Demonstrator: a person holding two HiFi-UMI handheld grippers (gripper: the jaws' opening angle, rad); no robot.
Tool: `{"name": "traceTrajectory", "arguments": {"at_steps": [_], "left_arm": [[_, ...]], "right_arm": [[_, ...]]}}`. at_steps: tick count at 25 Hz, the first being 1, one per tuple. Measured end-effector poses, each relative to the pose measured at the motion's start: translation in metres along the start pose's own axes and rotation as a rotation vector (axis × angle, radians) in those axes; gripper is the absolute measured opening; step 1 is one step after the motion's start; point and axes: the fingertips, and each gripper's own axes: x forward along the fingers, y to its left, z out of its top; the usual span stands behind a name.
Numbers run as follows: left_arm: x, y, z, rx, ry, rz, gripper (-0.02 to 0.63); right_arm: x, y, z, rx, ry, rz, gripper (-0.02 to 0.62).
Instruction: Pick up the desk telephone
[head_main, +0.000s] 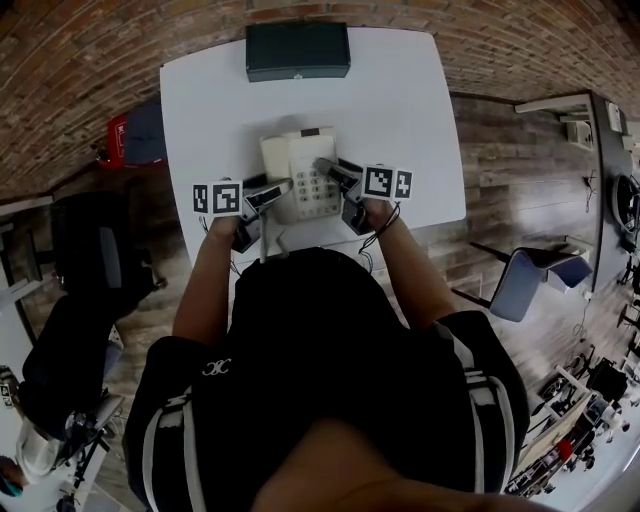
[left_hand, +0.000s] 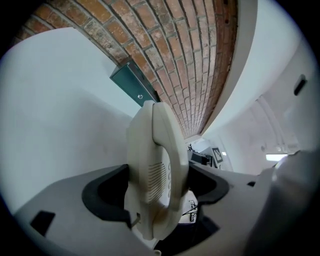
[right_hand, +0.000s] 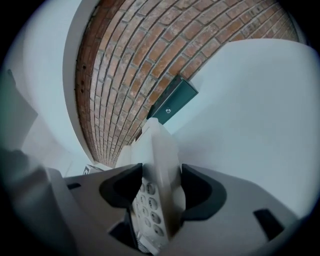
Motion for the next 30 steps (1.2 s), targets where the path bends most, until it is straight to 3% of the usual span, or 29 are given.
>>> {"name": "traceTrajectory", "arguments": {"at_steps": [12,20,30], "left_arm": [[-0.033,-0.064,0.039,0.229,-0.111,0.029,0.359],[-0.060,-0.133,0.074,0.413,-0.209,0.001,0.359],[-0.094,-0.221,0.106,0.540,-0.355,-0.052,0.360]], "right_arm": [[-0.038,0.069,0.045,-0.143,-0.148,0.081,0.219],[-0.074,0.132,0.085,-0.269,-0.264,0.157,0.219],[-0.128,0.214,0.128,-0.434,-0.380,0.189,0.219]]}}
